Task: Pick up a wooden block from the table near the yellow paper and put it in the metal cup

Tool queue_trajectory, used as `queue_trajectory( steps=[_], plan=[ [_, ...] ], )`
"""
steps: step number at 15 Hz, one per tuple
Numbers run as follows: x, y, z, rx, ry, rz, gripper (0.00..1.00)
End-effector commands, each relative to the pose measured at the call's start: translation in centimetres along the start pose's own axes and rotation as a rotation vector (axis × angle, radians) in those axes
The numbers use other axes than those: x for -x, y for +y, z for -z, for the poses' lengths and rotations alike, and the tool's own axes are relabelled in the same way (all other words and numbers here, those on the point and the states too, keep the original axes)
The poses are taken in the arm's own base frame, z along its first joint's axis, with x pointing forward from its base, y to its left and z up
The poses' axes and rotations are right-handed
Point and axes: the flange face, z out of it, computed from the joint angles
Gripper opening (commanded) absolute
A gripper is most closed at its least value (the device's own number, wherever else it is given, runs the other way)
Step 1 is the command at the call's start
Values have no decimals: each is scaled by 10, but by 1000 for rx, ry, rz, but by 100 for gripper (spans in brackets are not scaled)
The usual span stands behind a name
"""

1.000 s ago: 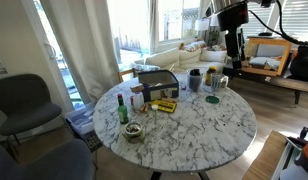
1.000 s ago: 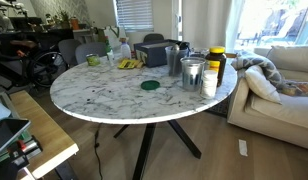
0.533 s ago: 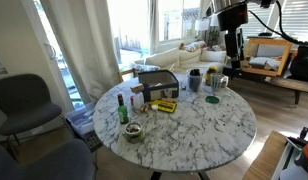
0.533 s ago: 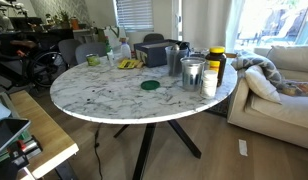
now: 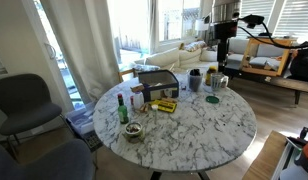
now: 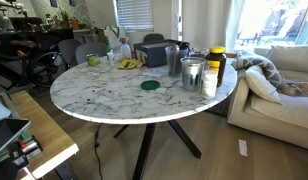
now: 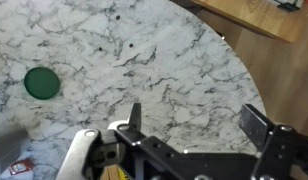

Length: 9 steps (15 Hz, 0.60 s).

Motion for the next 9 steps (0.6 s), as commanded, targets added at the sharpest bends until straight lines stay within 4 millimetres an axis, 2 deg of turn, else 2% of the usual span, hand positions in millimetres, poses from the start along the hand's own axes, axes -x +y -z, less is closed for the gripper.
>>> queue_trajectory(
  steps=[1,2,5,6,9],
  plan=[
    [9,34,-22,-94,-56,66,100],
    [5,24,-12,-45,-21,34,100],
    [8,36,-22,-73,-42,51,100],
    [0,35,-17,15,60,25,100],
    [-29,48,-16,94,229,32,100]
  ],
)
